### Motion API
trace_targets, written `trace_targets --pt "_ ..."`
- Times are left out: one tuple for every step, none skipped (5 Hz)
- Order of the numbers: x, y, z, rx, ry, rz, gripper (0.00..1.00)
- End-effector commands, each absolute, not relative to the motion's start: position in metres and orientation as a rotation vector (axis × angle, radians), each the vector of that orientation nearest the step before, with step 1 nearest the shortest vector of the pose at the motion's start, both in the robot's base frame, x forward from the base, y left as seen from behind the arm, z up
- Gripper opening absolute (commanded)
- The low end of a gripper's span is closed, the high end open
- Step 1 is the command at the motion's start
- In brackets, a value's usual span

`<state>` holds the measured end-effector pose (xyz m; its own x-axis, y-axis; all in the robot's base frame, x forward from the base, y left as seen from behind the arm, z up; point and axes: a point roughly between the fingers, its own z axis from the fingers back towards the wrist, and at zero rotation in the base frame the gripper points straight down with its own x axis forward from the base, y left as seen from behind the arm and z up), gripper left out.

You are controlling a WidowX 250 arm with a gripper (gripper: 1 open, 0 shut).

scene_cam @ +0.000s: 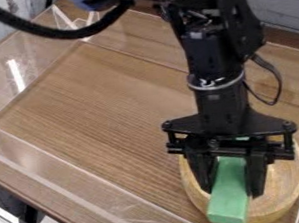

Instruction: Put the green block in the brown bowl

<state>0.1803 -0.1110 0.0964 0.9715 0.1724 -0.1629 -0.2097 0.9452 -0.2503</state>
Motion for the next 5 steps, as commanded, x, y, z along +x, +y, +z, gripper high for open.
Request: trace_targets --pt "0.1844 -0.1101 0.1032 -0.291 0.115 0.199 0.0" --pt "0.1844 -0.1093 0.1028 -0.293 0.119 0.201 0.0" --pt "0.1844 -0.1086 0.1025 -0.296 0.123 0.201 0.0" --pt "0.1846 -0.1081 0.102 -0.299 0.126 0.202 0.0" --pt "0.1848 -0.1078 0.1023 -0.302 0.128 0.202 0.0"
